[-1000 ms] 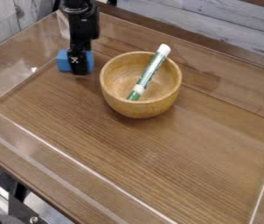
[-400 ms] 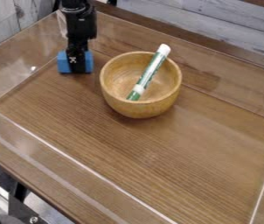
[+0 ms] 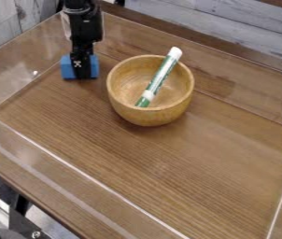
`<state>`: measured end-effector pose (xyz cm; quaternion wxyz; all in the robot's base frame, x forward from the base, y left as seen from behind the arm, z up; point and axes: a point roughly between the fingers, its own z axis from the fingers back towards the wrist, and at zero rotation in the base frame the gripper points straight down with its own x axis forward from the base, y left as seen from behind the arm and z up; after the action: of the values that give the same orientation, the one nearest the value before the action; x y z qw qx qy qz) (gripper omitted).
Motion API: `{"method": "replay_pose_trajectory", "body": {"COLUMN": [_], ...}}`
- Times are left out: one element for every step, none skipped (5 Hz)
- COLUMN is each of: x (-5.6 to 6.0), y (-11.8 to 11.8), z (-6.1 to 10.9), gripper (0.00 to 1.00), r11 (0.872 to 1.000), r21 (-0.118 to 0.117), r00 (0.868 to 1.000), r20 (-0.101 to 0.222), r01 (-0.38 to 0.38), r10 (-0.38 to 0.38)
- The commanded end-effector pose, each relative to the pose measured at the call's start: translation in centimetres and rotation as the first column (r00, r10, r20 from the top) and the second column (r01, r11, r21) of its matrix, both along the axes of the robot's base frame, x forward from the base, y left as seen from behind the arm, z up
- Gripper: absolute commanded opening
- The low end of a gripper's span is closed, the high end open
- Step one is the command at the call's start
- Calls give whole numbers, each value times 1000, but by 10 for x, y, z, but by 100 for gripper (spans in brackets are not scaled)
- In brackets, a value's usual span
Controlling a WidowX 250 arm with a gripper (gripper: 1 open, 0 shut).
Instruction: Put the blue block in the brown bowl
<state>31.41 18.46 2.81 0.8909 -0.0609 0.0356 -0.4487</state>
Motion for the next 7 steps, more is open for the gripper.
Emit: {"method": "replay_pose_trajectory", "body": {"x": [5, 4, 3, 2, 1, 0, -1], "y": [10, 10, 10, 11, 11, 11, 12], "z": [16, 16, 16, 16, 17, 18, 19], "gripper": [0, 100, 0, 0, 0, 0, 0], "r11": [1000, 999, 999, 999, 998, 998, 997], "r21": [17, 9, 5, 0, -5, -10, -14], "r00": [999, 999, 998, 998, 998, 997, 997], "r20": [46, 40, 38, 34, 31, 27, 23], "r01": [-26, -35, -42, -49, -58, -67, -75], "r10": [25, 34, 41, 49, 58, 67, 76]}}
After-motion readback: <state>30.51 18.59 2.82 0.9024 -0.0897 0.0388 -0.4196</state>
